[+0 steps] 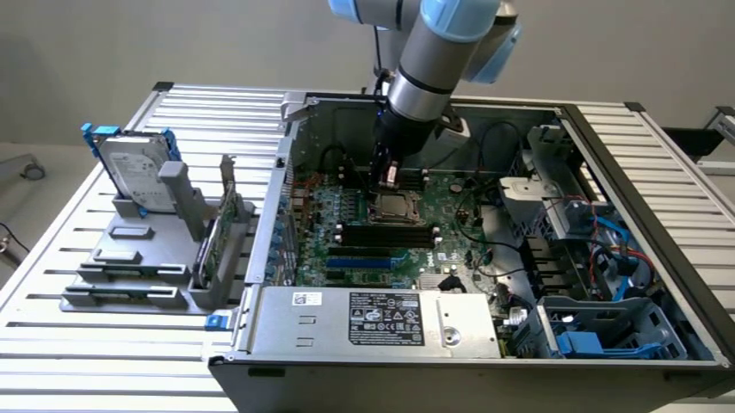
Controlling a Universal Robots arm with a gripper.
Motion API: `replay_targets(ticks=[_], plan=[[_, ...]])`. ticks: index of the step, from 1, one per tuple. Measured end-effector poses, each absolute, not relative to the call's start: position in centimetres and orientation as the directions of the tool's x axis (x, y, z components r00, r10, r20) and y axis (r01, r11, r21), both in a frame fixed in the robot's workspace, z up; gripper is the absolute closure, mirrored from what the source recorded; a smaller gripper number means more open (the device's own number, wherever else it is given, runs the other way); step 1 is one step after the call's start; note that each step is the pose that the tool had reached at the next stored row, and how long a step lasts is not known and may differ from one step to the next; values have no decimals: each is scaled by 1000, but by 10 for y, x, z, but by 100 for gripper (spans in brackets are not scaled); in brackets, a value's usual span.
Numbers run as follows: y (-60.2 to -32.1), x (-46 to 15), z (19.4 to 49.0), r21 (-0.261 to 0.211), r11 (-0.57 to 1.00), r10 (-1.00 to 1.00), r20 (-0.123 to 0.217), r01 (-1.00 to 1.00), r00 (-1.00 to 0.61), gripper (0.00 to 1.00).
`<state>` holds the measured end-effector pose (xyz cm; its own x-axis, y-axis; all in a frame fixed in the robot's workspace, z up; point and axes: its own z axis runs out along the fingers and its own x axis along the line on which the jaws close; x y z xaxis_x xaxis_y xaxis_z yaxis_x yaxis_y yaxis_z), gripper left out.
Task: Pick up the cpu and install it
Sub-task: 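Close the cpu cover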
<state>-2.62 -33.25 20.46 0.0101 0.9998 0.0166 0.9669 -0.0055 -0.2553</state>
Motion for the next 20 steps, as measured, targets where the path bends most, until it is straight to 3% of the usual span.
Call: replay_targets(ticks=[16, 20], plan=[[-349, -52, 220, -265, -4, 1000, 22, 964, 11, 89], [-351, -62, 224, -272, 0, 999, 38, 962, 11, 89]])
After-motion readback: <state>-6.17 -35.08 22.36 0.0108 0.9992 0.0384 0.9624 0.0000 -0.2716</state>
